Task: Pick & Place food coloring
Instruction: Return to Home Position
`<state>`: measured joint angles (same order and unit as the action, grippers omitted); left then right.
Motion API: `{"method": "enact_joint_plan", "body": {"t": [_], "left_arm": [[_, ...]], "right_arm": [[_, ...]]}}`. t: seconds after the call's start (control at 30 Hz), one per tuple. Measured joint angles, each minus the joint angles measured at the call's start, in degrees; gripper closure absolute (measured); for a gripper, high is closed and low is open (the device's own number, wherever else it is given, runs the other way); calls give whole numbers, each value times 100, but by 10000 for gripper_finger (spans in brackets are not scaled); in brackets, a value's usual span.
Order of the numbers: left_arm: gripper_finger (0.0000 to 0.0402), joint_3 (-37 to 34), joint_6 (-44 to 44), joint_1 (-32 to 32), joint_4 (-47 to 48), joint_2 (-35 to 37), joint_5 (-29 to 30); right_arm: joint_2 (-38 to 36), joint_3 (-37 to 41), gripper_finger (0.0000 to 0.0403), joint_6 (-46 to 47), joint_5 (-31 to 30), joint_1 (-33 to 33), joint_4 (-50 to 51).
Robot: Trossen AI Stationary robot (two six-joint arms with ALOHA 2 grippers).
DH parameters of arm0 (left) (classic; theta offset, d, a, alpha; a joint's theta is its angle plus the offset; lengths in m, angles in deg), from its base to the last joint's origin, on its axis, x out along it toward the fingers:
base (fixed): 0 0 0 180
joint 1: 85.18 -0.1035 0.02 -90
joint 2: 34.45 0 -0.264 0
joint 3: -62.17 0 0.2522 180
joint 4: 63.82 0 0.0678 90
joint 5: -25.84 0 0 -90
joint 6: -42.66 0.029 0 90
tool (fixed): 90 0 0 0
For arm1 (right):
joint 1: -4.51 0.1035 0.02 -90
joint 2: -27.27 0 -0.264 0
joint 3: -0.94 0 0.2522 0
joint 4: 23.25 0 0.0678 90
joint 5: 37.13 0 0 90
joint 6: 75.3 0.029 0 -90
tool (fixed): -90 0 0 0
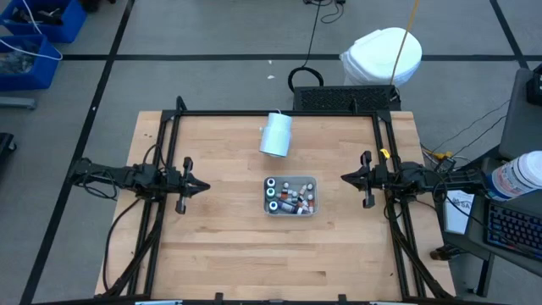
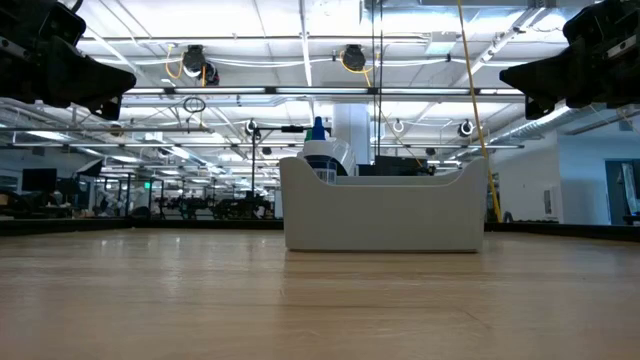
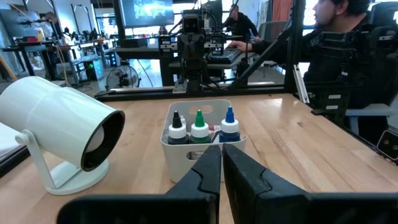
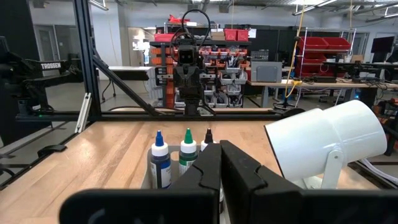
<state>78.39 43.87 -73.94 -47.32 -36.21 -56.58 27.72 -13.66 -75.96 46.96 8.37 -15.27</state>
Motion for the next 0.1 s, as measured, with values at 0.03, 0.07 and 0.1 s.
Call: {"method": "enact_joint_plan", "body": {"t": [0.03,0.07,0.1], "left_arm": [[376,0,0,0,0,0,0],[376,0,0,-2,0,0,0],[376,0,1,0,0,0,0]], "right_arm": [[0,-1,403,0,0,0,0],[0,0,403,0,2,-2,1],[0,-2,403,0,0,0,0]]}}
